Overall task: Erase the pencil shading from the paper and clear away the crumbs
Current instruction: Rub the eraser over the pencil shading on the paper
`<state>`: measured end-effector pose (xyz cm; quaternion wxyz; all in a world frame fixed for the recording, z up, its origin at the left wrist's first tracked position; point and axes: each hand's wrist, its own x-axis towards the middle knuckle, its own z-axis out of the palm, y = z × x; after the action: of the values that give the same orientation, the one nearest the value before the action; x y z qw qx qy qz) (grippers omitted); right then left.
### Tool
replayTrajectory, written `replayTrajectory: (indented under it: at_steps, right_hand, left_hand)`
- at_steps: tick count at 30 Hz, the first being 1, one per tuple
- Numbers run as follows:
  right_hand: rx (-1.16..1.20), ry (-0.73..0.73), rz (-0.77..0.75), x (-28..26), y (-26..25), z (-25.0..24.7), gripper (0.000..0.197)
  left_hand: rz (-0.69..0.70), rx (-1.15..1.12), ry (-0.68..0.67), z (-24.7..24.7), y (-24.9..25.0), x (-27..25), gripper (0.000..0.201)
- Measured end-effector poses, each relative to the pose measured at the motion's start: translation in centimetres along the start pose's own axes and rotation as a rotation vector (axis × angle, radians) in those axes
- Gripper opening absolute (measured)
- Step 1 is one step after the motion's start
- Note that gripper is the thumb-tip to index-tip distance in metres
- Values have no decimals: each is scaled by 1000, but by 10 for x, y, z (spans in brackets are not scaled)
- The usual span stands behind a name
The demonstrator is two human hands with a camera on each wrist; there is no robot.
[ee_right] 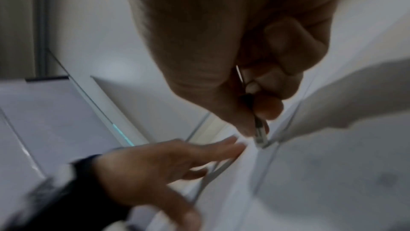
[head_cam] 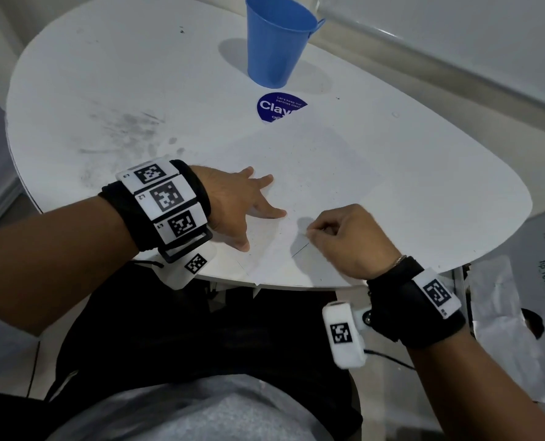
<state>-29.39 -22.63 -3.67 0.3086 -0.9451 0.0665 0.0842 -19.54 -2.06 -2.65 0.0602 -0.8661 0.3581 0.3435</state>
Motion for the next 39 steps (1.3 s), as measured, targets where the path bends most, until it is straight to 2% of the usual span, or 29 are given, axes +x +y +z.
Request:
replayTrajectory:
  at_steps: [1, 2, 5, 6, 7, 10, 11, 15, 20, 24, 25, 29, 30, 33, 34, 37, 39]
  right_hand:
    - [17, -71, -9, -4, -4, 2, 14]
    - [20, -74, -13, -3, -3, 2, 14]
    - [-49, 166, 18, 8, 6, -4, 16]
    - [-73, 192, 27, 7, 5, -4, 16]
    - [-80, 163, 11, 4, 0, 0, 15]
    - [-40, -46, -84, -12, -16, 15, 14]
    - [-30, -54, -87, -11, -16, 14, 14]
    - [-65, 142, -12, 3, -3, 2, 15]
    - [-51, -69, -123, -16, -21, 18, 12]
    - [-82, 135, -7, 0, -5, 2, 15]
    - [-86, 135, -7, -2, -6, 2, 15]
    - [-48, -146, -110, -20, -23, 16, 12]
    - [-52, -137, -102, -17, -21, 13, 12]
    - [-73, 45, -29, -3, -9, -1, 12]
    - [-76, 52, -23, -4, -9, -1, 12]
    - [-51, -105, -98, -19, -20, 15, 12]
    - [-59, -131, -112, -21, -22, 18, 11]
  left_hand:
    - [1, -2, -2, 0, 0, 0, 86]
    - [0, -1, -3, 0, 1, 0, 86]
    - [-5, 17, -8, -1, 3, -2, 85]
    - [-4, 20, -10, -2, 3, -3, 84]
    - [-3, 17, -11, -2, 2, -3, 84]
    - [-3, -3, -8, -1, 1, -2, 85]
    - [-6, -1, -7, -1, 1, -2, 85]
    - [-12, 13, -7, -1, 3, -2, 83]
    - [-8, -28, -3, -1, 0, -1, 85]
    - [-14, -2, -2, 0, 2, -2, 84]
    - [-14, -3, -4, 0, 2, -2, 84]
    - [-16, -15, 1, -1, 1, -2, 84]
    - [-17, -14, 2, 0, 1, -1, 84]
    - [-16, -14, -1, 0, 2, -1, 84]
    - [-17, -14, 0, 0, 2, -1, 84]
    - [-14, -17, 3, 0, 1, 0, 85]
    - [-14, -17, 2, -1, 1, 0, 85]
